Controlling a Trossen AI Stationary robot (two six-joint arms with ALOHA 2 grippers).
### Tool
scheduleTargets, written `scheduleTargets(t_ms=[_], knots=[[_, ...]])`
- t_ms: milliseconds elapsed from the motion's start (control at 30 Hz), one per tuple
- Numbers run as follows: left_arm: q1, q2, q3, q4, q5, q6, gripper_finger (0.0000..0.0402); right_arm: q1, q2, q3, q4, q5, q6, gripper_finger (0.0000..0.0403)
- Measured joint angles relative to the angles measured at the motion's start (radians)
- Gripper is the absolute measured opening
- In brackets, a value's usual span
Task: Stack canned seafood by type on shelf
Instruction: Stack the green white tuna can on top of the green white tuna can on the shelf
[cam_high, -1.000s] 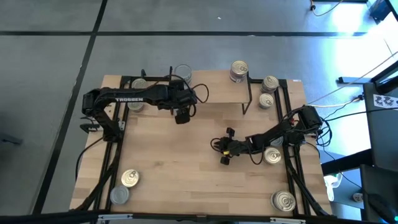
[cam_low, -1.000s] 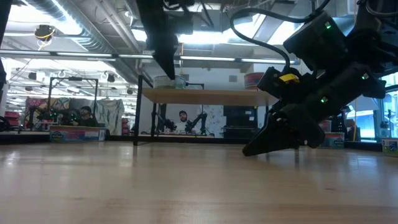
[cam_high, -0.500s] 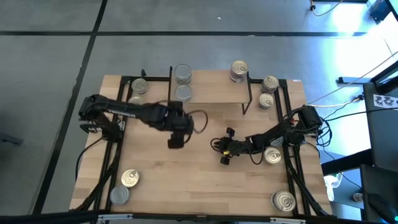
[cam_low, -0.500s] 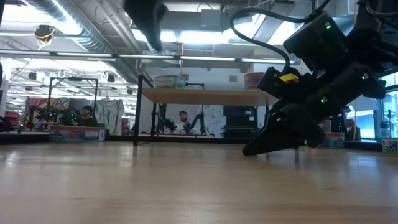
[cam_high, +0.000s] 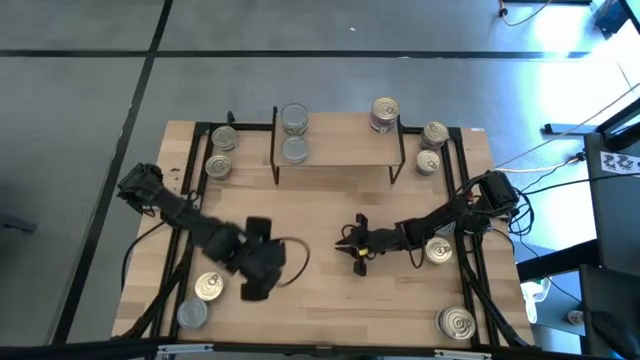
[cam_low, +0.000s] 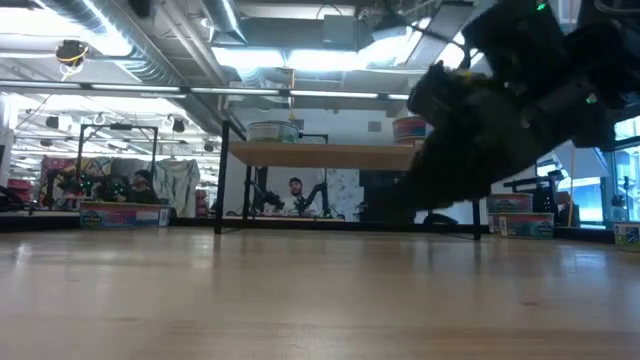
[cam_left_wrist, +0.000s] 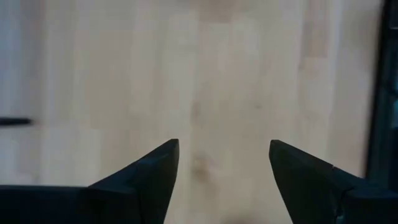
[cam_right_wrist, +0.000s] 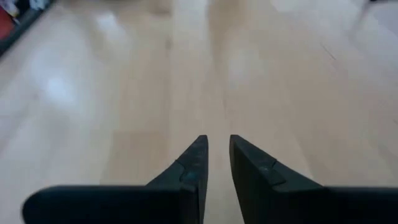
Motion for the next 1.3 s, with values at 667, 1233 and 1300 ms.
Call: scheduleTargets(t_ms=[667, 1233, 1300], knots=[[-0.478, 0.000, -0.329, 0.159, 0.383, -0.899, 0.0115, 0.088, 0.005, 0.078, 0.026, 0.110, -0.049, 0.0067], [-0.580, -0.002, -0.567, 0.505, 0.399, -0.973, 0.0059, 0.088, 0.073, 0.095, 0.088, 0.102, -0.050, 0.0067], [-0.573, -0.004, -0.585, 0.530, 0.401, -0.952, 0.0054, 0.088, 0.073, 0.095, 0.089, 0.102, -0.050, 0.0067]])
